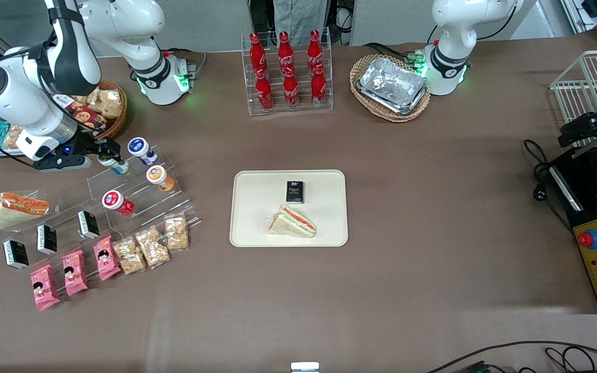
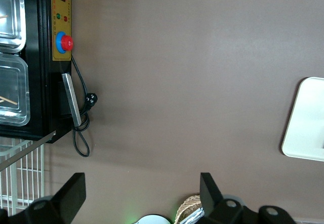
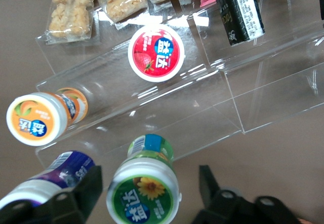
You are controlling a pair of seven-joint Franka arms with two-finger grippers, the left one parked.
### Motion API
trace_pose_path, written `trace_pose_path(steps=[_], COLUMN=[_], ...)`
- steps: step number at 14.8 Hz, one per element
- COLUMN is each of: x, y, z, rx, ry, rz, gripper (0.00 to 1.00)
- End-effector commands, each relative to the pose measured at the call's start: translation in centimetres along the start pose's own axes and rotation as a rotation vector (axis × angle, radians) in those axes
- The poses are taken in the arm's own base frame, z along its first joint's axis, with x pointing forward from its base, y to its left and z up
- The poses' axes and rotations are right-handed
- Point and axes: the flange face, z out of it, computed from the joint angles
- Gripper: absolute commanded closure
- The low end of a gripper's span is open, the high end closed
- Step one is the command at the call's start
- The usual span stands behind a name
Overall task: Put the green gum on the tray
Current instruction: 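Close the right gripper on the green gum bottle and lift it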
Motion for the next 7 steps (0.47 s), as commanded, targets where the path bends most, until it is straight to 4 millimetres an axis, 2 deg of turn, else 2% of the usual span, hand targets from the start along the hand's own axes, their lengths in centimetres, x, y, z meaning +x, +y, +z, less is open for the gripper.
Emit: trace_pose_path(steps=[1,7], x=[-0.28,-0.14], y=[0.18,0.22], z=[0.5,0.52], rx=[-0.016,-0.017], ry=[0.013,0.008], rz=[-0.006,-0.005], gripper=[0.38,0.73])
